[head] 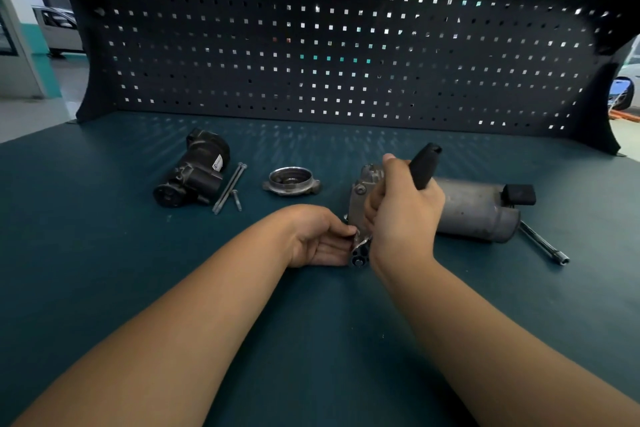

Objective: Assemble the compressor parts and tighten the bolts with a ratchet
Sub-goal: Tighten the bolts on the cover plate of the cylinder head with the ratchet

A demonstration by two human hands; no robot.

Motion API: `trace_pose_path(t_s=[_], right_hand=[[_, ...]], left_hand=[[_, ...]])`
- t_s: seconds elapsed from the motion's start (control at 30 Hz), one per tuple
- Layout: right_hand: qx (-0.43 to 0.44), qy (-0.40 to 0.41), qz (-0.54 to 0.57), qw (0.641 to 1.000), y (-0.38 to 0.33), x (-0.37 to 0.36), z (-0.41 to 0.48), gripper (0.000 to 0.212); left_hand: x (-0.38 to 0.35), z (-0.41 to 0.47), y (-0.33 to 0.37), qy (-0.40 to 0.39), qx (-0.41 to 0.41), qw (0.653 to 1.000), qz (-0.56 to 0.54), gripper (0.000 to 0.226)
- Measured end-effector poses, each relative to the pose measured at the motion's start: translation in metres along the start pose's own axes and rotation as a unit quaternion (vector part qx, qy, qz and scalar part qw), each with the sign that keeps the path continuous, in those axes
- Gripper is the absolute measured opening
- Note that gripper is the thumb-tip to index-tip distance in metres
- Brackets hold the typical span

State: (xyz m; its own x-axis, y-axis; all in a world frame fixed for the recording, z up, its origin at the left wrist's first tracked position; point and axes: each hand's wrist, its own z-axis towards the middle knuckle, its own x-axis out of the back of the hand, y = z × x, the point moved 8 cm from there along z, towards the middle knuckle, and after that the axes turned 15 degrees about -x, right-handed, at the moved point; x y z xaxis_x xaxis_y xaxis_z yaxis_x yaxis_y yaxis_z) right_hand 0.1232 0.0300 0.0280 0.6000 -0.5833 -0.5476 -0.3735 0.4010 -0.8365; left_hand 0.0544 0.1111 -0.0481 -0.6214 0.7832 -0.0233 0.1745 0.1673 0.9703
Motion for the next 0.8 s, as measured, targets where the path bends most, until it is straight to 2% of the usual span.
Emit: trace_pose_path(t_s=[0.4,0.73,0.8], right_hand=[[-0.033,0.04,0.144,0.988,0.002,0.019,0.013,0.04],[0.014,-0.052,0.079,0.995,0.004,0.003,0.007,0.035],[0.013,-0.047,0.073,0.996,0.003,0.004,0.007,0.036]], left_hand=[[-0.001,0.003,-0.001,0.011,0.001,1.0,-0.024,0.023],[0.0,0.004,-0.002,0.023,0.005,0.999,-0.024,0.024],[0.0,0.004,-0.002,0.023,0.007,0.999,-0.025,0.024]])
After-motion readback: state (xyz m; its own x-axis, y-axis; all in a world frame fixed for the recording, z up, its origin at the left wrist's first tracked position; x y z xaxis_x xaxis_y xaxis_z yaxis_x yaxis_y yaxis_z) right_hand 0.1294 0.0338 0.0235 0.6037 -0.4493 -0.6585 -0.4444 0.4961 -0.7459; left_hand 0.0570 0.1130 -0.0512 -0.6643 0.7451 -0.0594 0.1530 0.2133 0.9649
